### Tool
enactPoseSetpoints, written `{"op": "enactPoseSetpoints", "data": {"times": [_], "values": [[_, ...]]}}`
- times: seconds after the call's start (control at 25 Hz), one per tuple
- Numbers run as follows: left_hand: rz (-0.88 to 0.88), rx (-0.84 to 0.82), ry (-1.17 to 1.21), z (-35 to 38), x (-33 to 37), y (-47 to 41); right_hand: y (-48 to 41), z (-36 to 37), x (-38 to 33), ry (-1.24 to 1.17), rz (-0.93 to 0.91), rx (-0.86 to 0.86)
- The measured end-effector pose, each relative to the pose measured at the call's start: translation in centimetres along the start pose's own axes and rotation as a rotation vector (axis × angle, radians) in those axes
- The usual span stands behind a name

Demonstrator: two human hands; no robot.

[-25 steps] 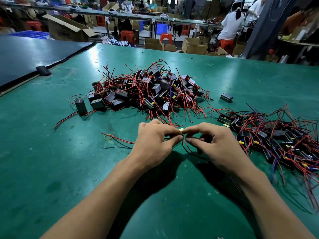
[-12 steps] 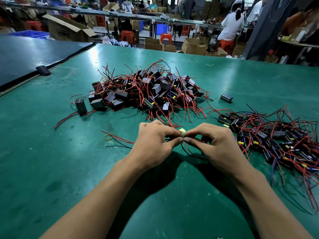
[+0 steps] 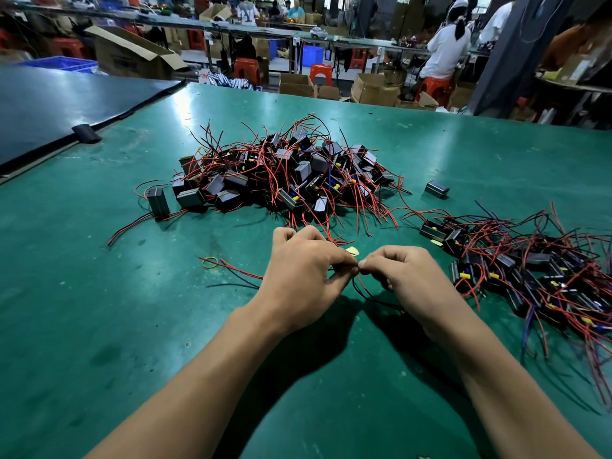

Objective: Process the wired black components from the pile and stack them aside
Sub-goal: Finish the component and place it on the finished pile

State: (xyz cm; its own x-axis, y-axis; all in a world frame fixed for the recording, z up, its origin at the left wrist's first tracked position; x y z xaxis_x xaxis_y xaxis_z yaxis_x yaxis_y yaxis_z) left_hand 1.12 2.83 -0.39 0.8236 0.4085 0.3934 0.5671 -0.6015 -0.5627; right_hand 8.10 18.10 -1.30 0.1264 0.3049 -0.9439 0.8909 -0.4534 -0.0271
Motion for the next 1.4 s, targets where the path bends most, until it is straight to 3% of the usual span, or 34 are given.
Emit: {"op": "enactPoseSetpoints", "data": {"times": [0.2,0.48,0.64,1.24,1.4], "values": [[-0.047,-0.004,0.001,0.3,-0.3,0.0,0.3,-0.4,0.0,-0.071,0.002,-0.141],[-0.135,-0.024,0.189,0.7,-1.1,-0.1,0.9,-1.7,-1.2,0.205,-0.482,-0.009],[-0.157,-0.049,0.246,0.8,-1.4,-0.2,0.9,-1.2,-1.3,0.222,-0.6,-0.029],[-0.146,-0.069,0.279,0.4,-1.0,-0.2,0.8,-0.8,-1.0,0.22,-0.595,-0.04],[-0.152,-0.047,0.281,0.4,-1.0,-0.2,0.7,-0.8,-0.6,0.194,-0.485,-0.019]]}}
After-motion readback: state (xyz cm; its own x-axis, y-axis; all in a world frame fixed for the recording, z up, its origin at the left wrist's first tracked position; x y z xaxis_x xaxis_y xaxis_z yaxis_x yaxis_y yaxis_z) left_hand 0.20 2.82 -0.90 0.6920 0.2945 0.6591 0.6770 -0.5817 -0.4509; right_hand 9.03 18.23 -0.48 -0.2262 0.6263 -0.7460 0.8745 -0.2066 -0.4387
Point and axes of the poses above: each hand's wrist, its own y-axis away from the middle knuckle, its own z-axis out of the palm, x = y × z, the point moved 3 cm from there along -y, towards the middle knuckle, and after that the axes turned 6 degrees about -y, right-handed, at the moved point
